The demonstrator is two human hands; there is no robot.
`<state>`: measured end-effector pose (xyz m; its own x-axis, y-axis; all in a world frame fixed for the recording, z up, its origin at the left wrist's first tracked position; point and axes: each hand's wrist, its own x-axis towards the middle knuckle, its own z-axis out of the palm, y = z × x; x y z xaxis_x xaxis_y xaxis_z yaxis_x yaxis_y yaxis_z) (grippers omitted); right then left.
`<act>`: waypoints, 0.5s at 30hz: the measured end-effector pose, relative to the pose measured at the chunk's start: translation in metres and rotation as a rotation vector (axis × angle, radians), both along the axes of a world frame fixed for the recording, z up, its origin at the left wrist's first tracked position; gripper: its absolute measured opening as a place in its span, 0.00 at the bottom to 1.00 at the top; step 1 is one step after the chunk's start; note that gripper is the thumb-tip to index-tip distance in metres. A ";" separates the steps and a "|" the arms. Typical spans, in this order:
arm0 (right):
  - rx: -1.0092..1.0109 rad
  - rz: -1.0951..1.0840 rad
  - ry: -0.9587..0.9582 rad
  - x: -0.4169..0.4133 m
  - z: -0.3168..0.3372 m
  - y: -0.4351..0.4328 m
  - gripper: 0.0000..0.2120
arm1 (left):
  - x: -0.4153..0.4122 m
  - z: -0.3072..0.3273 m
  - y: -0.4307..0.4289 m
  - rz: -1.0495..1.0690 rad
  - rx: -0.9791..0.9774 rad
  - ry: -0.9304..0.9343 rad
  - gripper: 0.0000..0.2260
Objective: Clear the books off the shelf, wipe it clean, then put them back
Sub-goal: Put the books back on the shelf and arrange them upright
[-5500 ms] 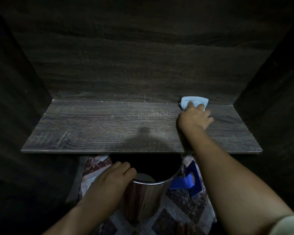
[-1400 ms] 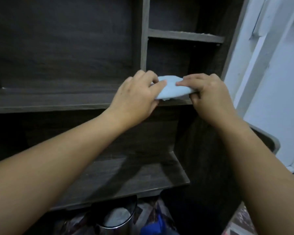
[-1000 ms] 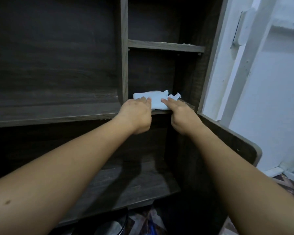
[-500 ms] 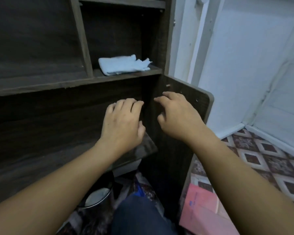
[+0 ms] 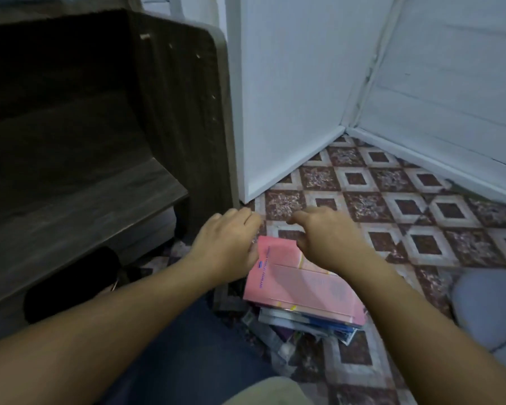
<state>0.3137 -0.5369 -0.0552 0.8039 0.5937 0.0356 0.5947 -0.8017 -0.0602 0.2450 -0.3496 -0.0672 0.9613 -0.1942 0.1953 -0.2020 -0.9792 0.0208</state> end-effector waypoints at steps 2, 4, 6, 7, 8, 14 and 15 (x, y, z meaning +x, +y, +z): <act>-0.001 -0.010 0.045 0.008 -0.032 -0.012 0.18 | 0.011 -0.023 -0.009 -0.034 0.030 0.085 0.14; -0.009 -0.025 0.089 0.013 -0.067 -0.024 0.18 | 0.023 -0.048 -0.019 -0.064 0.063 0.182 0.16; -0.016 -0.039 0.133 0.012 -0.100 -0.032 0.19 | 0.033 -0.072 -0.028 -0.091 0.093 0.276 0.19; -0.003 -0.049 0.154 0.012 -0.113 -0.034 0.19 | 0.037 -0.083 -0.032 -0.101 0.108 0.321 0.21; -0.001 -0.069 0.182 0.012 -0.128 -0.039 0.20 | 0.043 -0.097 -0.036 -0.114 0.121 0.368 0.23; -0.117 -0.085 0.345 0.010 -0.193 -0.056 0.36 | 0.064 -0.164 -0.050 -0.195 0.147 0.541 0.28; -0.140 -0.081 0.362 0.011 -0.204 -0.058 0.40 | 0.067 -0.175 -0.052 -0.205 0.145 0.548 0.28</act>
